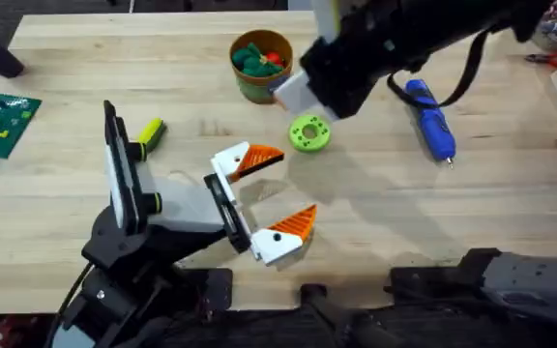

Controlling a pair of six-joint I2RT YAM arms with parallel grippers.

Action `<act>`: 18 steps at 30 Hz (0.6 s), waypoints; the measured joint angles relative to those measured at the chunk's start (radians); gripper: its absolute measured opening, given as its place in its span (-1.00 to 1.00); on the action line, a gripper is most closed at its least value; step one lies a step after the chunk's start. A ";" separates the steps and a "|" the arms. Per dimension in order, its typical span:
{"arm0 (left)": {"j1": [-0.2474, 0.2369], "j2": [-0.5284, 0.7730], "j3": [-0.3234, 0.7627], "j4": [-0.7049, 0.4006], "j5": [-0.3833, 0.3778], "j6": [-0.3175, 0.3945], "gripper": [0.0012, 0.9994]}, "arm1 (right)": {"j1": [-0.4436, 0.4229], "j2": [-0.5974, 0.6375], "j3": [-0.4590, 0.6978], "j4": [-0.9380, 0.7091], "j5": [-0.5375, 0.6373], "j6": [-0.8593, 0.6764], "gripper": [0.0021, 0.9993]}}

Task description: Pick up the gripper from the table and insert it into the empty holder that is missing its gripper. Then pick up a screw, insert it into the mounting hole, and use the screwdriver to tighten it. Finally, clean up the table by picking up the vegetable and placing it into the bucket.

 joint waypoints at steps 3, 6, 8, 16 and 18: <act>0.000 0.000 0.000 0.000 0.000 0.000 0.97 | 0.054 0.000 0.019 -0.001 -0.001 -0.003 -0.99; 0.000 0.000 0.000 0.000 0.000 0.000 0.97 | 0.112 0.000 0.032 -0.001 -0.001 -0.003 -0.99; 0.000 0.000 0.000 0.000 0.000 0.000 0.97 | 0.144 0.000 0.035 -0.004 -0.003 -0.006 -0.99; 0.000 0.000 0.000 0.000 0.000 0.000 0.97 | 0.216 0.000 0.036 -0.053 -0.020 -0.087 -0.99; 0.000 0.000 0.000 0.000 0.000 0.000 0.97 | 0.218 0.000 0.036 -0.053 -0.021 -0.094 -0.99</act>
